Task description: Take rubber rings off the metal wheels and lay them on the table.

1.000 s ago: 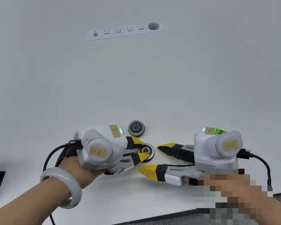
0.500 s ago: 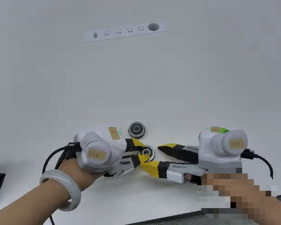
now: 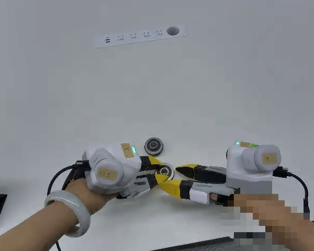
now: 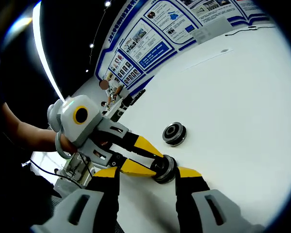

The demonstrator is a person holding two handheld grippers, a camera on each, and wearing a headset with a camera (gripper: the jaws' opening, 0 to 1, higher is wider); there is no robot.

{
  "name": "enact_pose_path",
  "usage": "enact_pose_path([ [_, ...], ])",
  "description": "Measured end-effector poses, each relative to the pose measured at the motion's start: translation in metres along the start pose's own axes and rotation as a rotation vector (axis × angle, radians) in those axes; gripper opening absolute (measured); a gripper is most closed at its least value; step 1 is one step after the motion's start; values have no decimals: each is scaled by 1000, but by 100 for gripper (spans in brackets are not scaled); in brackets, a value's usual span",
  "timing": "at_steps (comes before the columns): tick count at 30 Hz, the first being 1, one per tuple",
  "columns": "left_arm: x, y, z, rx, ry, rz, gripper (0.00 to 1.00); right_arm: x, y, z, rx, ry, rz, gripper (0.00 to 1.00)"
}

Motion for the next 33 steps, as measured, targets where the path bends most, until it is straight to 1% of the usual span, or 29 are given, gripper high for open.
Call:
enact_pose_path([
  [5,0,0,1,5,-3,6,13,0,-5,6,-38,13,34,47],
  [10,-1,1,1,2,-4,6,13,-4,-4,10,-57,21,26,44],
  [12,-1,1,1,3,-5,7,13,-4,-4,10,-67,15,24,43],
  [19,-1,2,1,-2,-6,12,13,-9,-2,12,-141,3,29,42],
  [26,-1,2,1,2,-5,16,13,-12,1,11,-160,-10,9,43],
  [33,-1,3,1,6,-5,17,13,-11,-1,10,-162,-21,10,42],
])
Point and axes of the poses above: the centre of the closed fingertips' face, and the gripper's own axes: x roughly backward along the fingers, z roughly to its right, y roughly out of its underside, the point moved 8 cm from there along x, roughly backward along the fingers, and after that the axes turned 5 degrees about x, right-handed, at the moved point
